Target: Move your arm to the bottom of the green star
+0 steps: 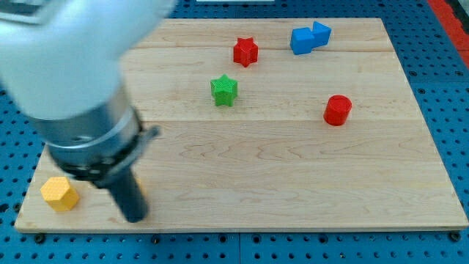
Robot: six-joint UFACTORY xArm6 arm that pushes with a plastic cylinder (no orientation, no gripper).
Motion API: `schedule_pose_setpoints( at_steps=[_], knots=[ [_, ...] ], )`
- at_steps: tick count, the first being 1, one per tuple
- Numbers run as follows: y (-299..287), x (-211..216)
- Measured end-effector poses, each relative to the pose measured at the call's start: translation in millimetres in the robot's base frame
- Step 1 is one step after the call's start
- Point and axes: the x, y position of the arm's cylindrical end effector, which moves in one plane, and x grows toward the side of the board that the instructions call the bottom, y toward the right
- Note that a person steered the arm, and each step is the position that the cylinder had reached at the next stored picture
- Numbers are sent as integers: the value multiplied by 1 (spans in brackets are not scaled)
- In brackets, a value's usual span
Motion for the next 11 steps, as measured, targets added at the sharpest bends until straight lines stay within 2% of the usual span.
schedule_pose_setpoints(
  at_steps=[1, 2, 3, 6, 8, 11],
  knots=[
    [-41, -4],
    [10, -5],
    [28, -20],
    [40, -55],
    [55, -55],
    [116, -101]
  ],
)
